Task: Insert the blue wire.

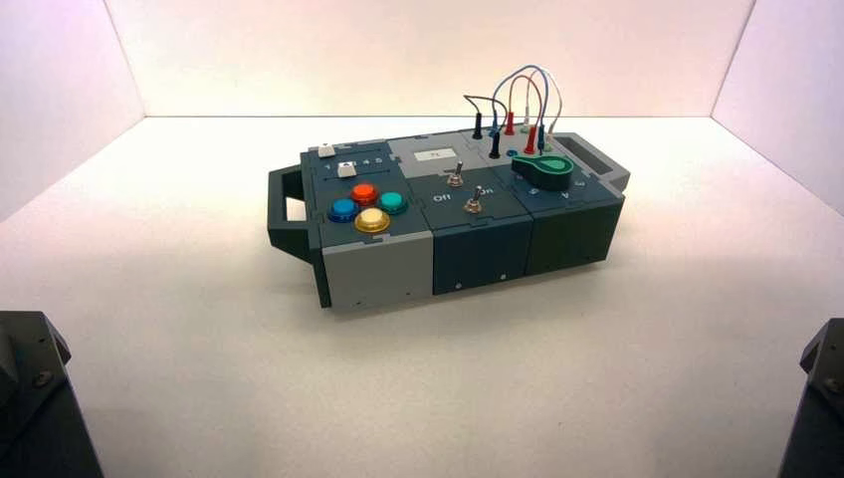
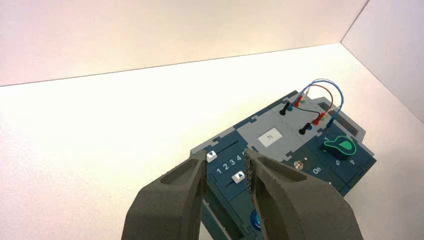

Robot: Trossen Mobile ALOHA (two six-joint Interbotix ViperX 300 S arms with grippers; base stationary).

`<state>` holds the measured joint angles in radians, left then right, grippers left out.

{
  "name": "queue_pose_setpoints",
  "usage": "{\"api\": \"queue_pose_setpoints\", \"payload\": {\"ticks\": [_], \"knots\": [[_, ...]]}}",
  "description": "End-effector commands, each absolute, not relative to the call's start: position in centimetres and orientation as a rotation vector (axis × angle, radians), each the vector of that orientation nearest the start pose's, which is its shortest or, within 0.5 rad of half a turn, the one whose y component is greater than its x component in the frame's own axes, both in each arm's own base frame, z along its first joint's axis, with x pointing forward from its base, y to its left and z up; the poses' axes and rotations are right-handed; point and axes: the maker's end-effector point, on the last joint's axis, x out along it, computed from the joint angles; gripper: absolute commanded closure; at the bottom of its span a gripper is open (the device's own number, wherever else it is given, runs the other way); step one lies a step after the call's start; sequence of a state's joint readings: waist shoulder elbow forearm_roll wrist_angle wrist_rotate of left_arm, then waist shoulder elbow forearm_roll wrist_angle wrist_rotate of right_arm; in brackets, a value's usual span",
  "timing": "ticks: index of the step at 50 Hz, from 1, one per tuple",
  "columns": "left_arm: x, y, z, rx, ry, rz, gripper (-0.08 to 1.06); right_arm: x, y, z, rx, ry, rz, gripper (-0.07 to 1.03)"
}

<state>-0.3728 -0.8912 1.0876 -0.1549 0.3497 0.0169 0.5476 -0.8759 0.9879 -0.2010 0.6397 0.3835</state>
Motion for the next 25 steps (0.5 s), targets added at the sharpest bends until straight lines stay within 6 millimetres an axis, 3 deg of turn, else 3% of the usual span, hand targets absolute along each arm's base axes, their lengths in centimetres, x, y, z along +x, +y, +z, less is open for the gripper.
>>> {"api": "queue_pose_setpoints", "payload": {"ticks": [1, 15, 25], "knots": [[23.3, -10.2, 22.4, -0.044, 0.537, -0.386, 0.56, 21.5, 10.5, 21.8, -0.023, 0.734, 0.324, 0.54], [23.3, -10.3, 22.4, -0.062, 0.544, -0.383, 0.56, 21.7, 10.7, 22.0, -0.022, 0.727, 0.327, 0.52], [23.5, -10.5, 21.9, -0.075, 0.565, -0.382, 0.56, 22.9, 11.5, 21.5, -0.048, 0.76, 0.33, 0.41]]}}
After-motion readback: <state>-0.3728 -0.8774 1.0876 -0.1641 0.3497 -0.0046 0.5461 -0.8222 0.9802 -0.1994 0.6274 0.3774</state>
